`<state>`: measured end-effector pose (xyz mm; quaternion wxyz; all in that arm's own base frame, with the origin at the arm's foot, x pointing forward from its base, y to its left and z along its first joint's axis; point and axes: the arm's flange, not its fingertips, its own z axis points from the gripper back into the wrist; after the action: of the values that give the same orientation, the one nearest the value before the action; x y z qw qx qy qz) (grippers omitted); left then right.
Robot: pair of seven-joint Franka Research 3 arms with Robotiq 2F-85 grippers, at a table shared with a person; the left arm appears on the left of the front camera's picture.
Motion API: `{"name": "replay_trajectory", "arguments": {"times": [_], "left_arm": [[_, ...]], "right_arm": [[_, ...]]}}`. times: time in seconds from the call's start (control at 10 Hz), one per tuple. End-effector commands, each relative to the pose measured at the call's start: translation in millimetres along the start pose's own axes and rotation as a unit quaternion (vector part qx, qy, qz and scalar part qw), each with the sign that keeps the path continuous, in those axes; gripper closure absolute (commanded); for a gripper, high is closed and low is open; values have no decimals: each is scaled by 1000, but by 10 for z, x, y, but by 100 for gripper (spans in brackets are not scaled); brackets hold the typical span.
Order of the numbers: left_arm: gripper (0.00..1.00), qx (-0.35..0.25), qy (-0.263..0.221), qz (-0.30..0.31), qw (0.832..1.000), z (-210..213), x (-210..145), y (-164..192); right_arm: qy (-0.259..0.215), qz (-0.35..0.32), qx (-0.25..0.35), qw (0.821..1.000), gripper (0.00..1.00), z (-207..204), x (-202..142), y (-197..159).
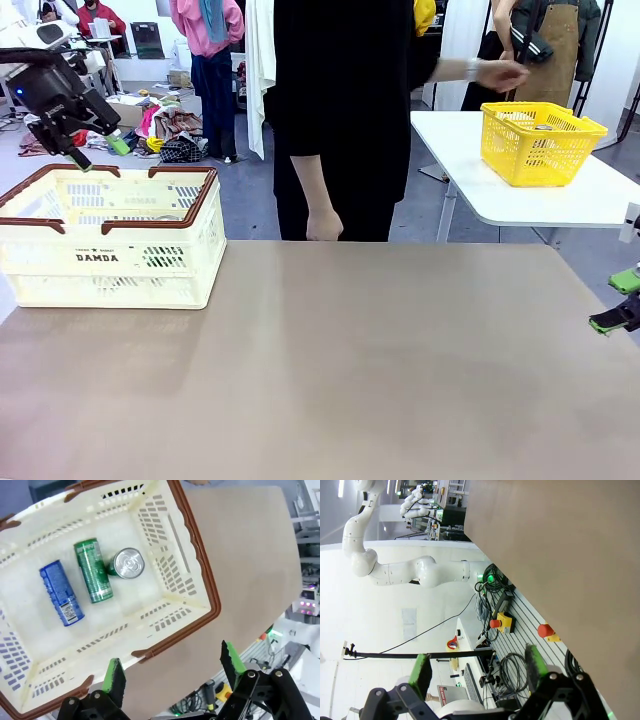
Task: Place the drinks into the Shopping basket.
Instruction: Pick up one drink and place it into the Shopping basket.
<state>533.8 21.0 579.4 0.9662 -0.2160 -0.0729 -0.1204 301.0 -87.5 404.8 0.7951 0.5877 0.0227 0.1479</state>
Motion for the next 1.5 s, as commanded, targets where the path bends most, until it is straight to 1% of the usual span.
{"name": "replay_trajectory", "arguments": {"times": [0.0, 0.1, 0.2, 0.3, 0.4, 0.5, 0.6, 0.7, 0.8, 0.9, 1.4], "left_arm": [[0, -104, 32, 54, 993, -24, -15, 58], [0, -198, 53, 88, 975, -9, -329, 91], [0, -269, 50, 53, 960, 51, -752, 159], [0, -323, -13, 74, 943, 128, -1183, 287], [0, -376, -35, 74, 923, 150, -1587, 412], [0, -420, -50, 80, 903, 82, -1942, 534], [0, -442, -42, 92, 891, -56, -2121, 614], [0, -448, -14, 84, 890, -213, -2183, 704], [0, -442, 22, 65, 895, -352, -2080, 810], [0, -441, -34, 96, 892, -50, -2257, 695], [0, -441, -34, 96, 892, -50, -2257, 695]], "right_arm": [[5, -6, -1, 1000, 0, 22, -2, 35], [5, -6, -1, 1000, 0, 22, -2, 35], [5, -6, -1, 1000, 0, 22, -2, 35], [5, -6, -1, 1000, 0, 22, -2, 35], [5, -6, -1, 1000, 0, 22, -2, 35], [5, -6, -1, 1000, 0, 22, -2, 35], [5, -6, -1, 1000, 0, 22, -2, 35], [5, -6, -1, 1000, 0, 22, -2, 35], [5, -6, -1, 1000, 0, 22, -2, 35], [5, -6, -1, 1000, 0, 22, -2, 35], [5, -6, -1, 1000, 0, 22, -2, 35]]}}
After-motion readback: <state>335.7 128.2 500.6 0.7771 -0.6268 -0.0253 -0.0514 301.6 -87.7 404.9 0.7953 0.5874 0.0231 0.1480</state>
